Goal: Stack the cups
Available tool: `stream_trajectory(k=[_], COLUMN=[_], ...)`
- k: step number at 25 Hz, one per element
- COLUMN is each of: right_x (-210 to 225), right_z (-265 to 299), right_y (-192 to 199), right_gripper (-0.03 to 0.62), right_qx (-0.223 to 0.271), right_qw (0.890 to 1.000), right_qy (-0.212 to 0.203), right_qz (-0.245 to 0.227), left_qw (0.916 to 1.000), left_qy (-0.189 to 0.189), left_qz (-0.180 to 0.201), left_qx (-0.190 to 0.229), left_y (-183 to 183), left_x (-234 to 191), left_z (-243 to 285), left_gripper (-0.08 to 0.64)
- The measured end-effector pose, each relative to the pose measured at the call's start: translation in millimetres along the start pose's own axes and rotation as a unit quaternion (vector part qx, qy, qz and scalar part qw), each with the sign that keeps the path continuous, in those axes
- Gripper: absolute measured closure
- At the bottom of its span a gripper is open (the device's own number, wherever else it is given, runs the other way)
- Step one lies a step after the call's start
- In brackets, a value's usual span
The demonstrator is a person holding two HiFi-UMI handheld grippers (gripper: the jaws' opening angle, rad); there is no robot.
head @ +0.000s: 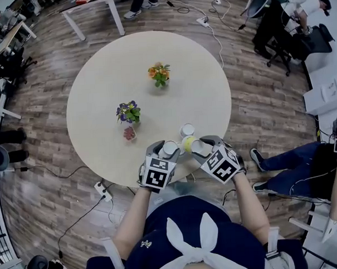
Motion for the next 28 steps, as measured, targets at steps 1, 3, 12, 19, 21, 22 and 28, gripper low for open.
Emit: stream_trajectory(k=[1, 3, 12, 19, 21, 22, 28], right_x=[-0.6, -1.2, -4.3, -4.5, -4.2, -4.2, -4.3], right_z=[1.0, 3.0, 11.2, 12.0, 13.1, 14.1, 20.8], right_y=[-0.5, -1.4, -5.2, -7.8, -8.5, -9.3, -13.6], right_gripper=[0.357, 0.357, 0.357, 0.357, 0.357, 0.357, 0.357], right_qx=[-0.004, -0.012, -0.028, -0.039, -0.042, -0.043, -0.047], right_qw=[1.0, 1.0, 0.999, 0.999, 0.998, 0.998, 0.998], right_qy=[0.0, -0.001, -0.01, -0.01, -0.012, -0.014, -0.023], right_qz=[-0.004, -0.012, -0.024, -0.032, -0.034, -0.034, -0.037], left_qw=[1.0, 1.0, 1.0, 1.0, 1.0, 1.0, 1.0], left_qy=[0.0, 0.001, 0.002, 0.001, 0.001, 0.002, 0.005], left_qz=[-0.001, -0.002, 0.002, 0.008, 0.006, 0.005, 0.0], left_qx=[0.0, 0.0, 0.001, 0.002, 0.002, 0.001, -0.001], left_y=[-0.3, -1.0, -1.0, -2.7, -2.4, -1.9, -0.2], left_x=[0.1, -0.1, -1.1, -0.2, 0.0, -0.1, -1.3], left_z=[-0.2, -0.3, -0.6, -1.6, -1.1, -0.8, 0.7], left_gripper=[0.299, 0.299, 0.299, 0.299, 0.299, 0.299, 0.299])
Point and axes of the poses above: the fingertips, and each gripper's own axes: z forward along the fingers, x to its right, y out of its underside, the point moved 1 cm from there along -z, backward along the fingers, and after that the axes turned 8 degrees about -x, right-handed, at the moved point
